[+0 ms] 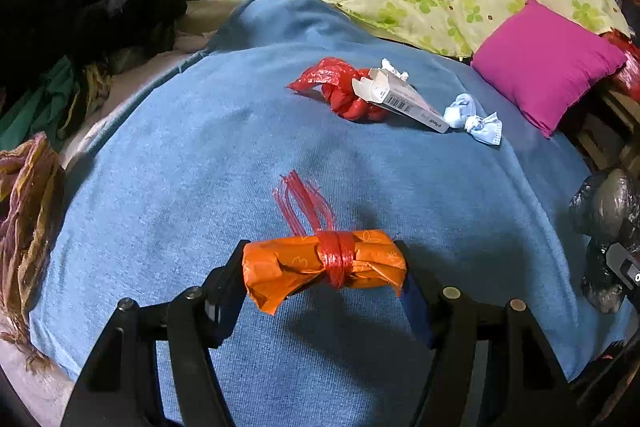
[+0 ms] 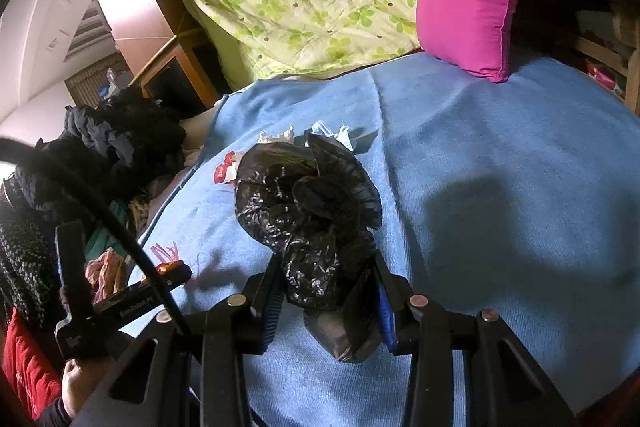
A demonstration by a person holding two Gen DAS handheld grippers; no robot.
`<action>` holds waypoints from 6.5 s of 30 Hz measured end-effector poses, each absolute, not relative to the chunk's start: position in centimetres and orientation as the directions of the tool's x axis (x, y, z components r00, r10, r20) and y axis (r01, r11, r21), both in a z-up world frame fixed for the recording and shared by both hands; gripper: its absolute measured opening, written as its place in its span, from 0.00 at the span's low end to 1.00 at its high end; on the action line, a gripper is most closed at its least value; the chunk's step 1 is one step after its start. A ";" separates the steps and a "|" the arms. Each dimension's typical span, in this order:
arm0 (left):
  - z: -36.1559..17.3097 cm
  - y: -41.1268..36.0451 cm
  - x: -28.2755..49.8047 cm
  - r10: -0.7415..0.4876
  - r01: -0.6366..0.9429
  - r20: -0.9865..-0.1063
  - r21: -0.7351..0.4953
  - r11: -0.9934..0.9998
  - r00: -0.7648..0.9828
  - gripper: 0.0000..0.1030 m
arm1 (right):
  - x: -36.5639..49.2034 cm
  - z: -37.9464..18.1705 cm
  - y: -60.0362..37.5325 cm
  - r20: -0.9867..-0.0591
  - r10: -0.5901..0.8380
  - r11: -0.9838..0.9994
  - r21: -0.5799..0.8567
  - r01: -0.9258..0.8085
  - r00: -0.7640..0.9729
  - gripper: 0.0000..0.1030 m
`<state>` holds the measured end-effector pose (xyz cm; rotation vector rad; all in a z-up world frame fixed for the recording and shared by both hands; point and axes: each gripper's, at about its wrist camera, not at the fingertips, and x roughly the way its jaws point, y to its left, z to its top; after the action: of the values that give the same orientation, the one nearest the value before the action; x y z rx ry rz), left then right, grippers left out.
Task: Collect trash
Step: 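Lift the orange bag with the left tool while the right tool holds the black bag, then carry the black bag and orange bag in both tools over the red basket, then open the right tool to drop the black bag while the left tool drops the orange bag, then move both open tools back over the blanket, then close the left tool on the white printed medicine box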
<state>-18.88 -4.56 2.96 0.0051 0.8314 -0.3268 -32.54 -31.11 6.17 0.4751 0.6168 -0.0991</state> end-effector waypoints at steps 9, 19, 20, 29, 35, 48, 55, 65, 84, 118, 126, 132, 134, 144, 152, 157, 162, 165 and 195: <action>2.9 -4.9 -19.2 -0.272 0.296 -0.723 -0.097 0.950 0.635 0.67 | -33.1 6.4 -31.2 -0.574 0.056 0.888 0.402 0.222 0.817 0.41; 2.8 -5.2 -19.3 -0.270 0.304 -0.723 -0.087 0.949 0.635 0.67 | -33.0 6.4 -31.2 -0.572 0.061 0.890 0.402 0.215 0.818 0.41; 2.8 -5.2 -19.3 -0.270 0.305 -0.723 -0.087 0.948 0.635 0.67 | -33.0 6.4 -31.2 -0.572 0.060 0.890 0.402 0.215 0.818 0.41; 2.8 -5.6 -19.8 -0.267 0.320 -0.723 -0.067 0.945 0.638 0.67 | -34.4 6.8 -31.8 -0.555 0.060 0.866 0.442 0.234 0.830 0.41; 3.0 -6.5 -20.3 -0.269 0.351 -0.731 -0.044 0.935 0.627 0.67 | -38.2 8.4 -34.6 -0.525 0.001 0.831 0.473 0.291 0.851 0.41; 6.1 -9.3 -23.5 -0.323 0.437 -0.709 -0.023 0.899 0.628 0.67 | -49.9 11.2 -39.4 -0.493 -0.167 0.778 0.466 0.421 0.854 0.41; 8.5 -12.2 -26.2 -0.393 0.515 -0.680 -0.027 0.856 0.619 0.67 | -55.2 10.7 -40.4 -0.521 -0.243 0.744 0.441 0.502 0.818 0.41; 11.6 -19.2 -31.0 -0.541 0.668 -0.648 -0.066 0.741 0.536 0.67 | -61.9 8.9 -43.4 -0.574 -0.364 0.643 0.414 0.644 0.733 0.41; 13.4 -31.1 -42.6 -0.688 0.890 -0.657 -0.056 0.453 0.309 0.67 | -70.7 2.3 -46.8 -0.736 -0.425 0.448 0.335 0.829 0.527 0.41; 10.4 -37.2 -48.8 -0.676 0.960 -0.729 -0.100 0.260 0.106 0.67 | -74.7 2.7 -46.9 -0.719 -0.526 0.350 0.303 0.887 0.454 0.67; 6.7 -40.5 -52.3 -0.594 0.977 -0.804 -0.155 0.149 -0.037 0.67 | -76.8 4.7 -46.9 -0.662 -0.612 0.323 0.291 0.901 0.433 0.67; 5.1 -41.3 -54.1 -0.550 0.980 -0.830 -0.176 0.096 -0.095 0.67 | -77.6 4.7 -47.1 -0.652 -0.618 0.311 0.311 0.898 0.440 0.67; 4.7 -41.8 -54.5 -0.530 0.976 -0.837 -0.206 0.071 -0.138 0.68 | -77.9 4.7 -47.1 -0.647 -0.622 0.303 0.319 0.898 0.440 0.67; 3.2 -42.4 -55.0 -0.429 0.940 -0.858 -0.337 0.056 -0.282 0.69 | -78.9 4.9 -47.4 -0.638 -0.633 0.276 0.343 0.898 0.438 0.67; 5.4 -41.9 -53.5 -0.489 0.914 -0.811 -0.400 0.065 -0.320 0.77 | -77.7 5.8 -47.2 -0.622 -0.636 0.311 0.335 0.890 0.456 0.67; 8.3 -40.0 -50.8 -0.578 0.915 -0.768 -0.393 0.089 -0.274 0.77 | -76.3 6.4 -47.1 -0.620 -0.630 0.336 0.325 0.884 0.467 0.67; 10.5 -36.5 -45.0 -0.658 0.901 -0.731 -0.390 0.190 -0.178 0.77 | -73.4 6.9 -46.4 -0.622 -0.601 0.397 0.314 0.862 0.503 0.67; 11.0 -33.3 -40.6 -0.690 0.874 -0.714 -0.402 0.271 -0.115 0.77 | -71.4 7.4 -45.9 -0.617 -0.586 0.439 0.304 0.846 0.525 0.67; 8.4 -13.6 -13.1 -0.471 0.694 -0.763 -0.041 0.719 0.443 0.77 | -32.9 10.8 -35.0 -0.508 -0.079 0.875 0.377 0.304 0.858 0.67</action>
<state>-13.07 -13.62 8.35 0.2970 0.8406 -0.7355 -32.89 -34.97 10.79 0.4658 0.5036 -0.2086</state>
